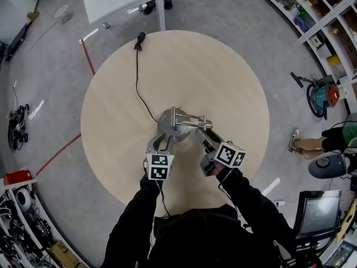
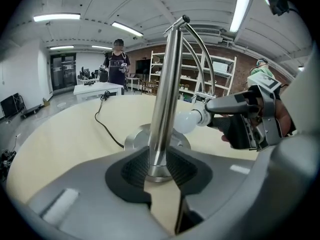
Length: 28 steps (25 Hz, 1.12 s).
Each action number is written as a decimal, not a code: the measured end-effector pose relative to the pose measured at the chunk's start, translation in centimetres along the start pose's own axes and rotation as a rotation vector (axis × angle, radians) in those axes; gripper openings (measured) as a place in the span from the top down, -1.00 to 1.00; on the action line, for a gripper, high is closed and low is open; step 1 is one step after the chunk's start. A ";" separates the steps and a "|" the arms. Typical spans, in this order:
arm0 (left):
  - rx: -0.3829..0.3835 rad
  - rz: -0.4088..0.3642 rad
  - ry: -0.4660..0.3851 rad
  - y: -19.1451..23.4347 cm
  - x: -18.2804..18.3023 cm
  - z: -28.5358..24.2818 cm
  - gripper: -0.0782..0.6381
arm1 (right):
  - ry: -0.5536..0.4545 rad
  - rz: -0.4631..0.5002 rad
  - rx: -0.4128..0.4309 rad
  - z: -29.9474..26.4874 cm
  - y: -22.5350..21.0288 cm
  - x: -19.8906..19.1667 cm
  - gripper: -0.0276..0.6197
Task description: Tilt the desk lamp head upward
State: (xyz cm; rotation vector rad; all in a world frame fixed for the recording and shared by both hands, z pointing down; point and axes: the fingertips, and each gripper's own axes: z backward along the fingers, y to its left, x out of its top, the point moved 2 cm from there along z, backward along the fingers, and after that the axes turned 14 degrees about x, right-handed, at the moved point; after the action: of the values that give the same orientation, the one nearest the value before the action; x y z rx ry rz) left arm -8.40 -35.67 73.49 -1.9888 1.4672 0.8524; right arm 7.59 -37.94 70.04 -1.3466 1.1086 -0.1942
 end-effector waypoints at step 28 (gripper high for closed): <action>-0.017 -0.056 -0.110 -0.2 3.2 2.0 0.33 | -0.032 0.121 -0.073 3.5 1.8 3.0 0.14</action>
State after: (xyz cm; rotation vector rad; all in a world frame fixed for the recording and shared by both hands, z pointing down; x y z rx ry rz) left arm -7.87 -36.14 69.77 -1.9532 1.3411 0.9375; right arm 10.80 -37.13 66.42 -1.3379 1.1762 -0.0436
